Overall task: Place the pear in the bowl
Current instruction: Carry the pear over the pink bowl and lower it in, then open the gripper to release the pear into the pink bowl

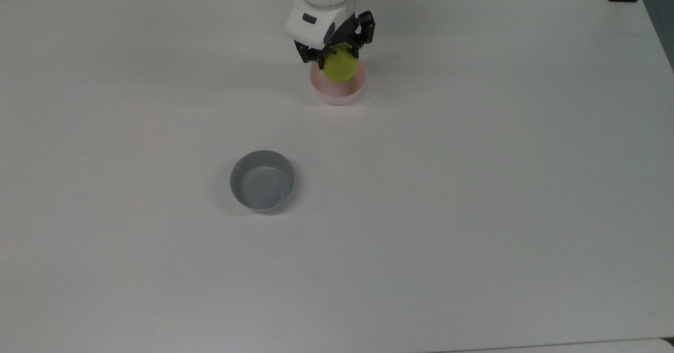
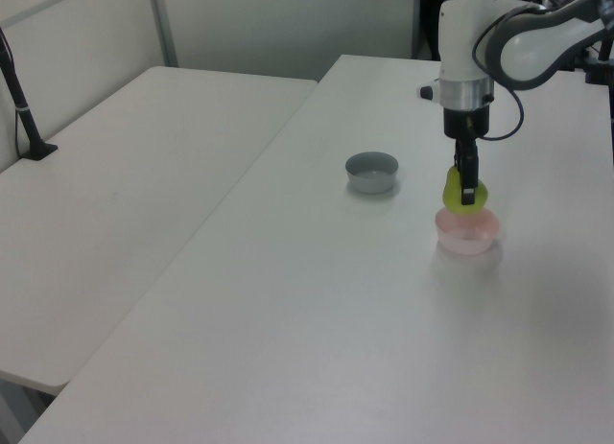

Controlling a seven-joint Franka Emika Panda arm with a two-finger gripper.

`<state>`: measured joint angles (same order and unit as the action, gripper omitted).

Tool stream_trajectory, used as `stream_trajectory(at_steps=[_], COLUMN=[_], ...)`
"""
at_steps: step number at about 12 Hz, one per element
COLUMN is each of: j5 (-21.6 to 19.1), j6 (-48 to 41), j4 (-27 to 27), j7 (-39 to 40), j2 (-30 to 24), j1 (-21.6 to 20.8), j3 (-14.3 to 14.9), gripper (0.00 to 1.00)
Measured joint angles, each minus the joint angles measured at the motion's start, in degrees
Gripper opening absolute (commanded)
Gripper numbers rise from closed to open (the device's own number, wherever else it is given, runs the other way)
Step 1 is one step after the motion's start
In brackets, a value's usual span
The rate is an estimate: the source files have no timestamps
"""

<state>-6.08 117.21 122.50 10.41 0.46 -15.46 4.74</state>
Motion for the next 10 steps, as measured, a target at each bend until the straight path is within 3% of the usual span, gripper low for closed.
stream_trajectory(at_steps=[5, 6, 7, 10], j5=[1.5, 2.4, 2.8, 3.0], j6=[2.3, 2.3, 2.3, 2.3], j4=[0.1, 0.1, 0.1, 0.1], j7=[0.0, 0.0, 0.0, 0.0], j2=[4.7, 5.2, 5.6, 5.9], j1=[-1.2, -1.2, -1.2, -1.1], j3=[-0.2, -0.2, -0.2, -0.1], gripper=[0.03, 0.14, 0.39, 0.89])
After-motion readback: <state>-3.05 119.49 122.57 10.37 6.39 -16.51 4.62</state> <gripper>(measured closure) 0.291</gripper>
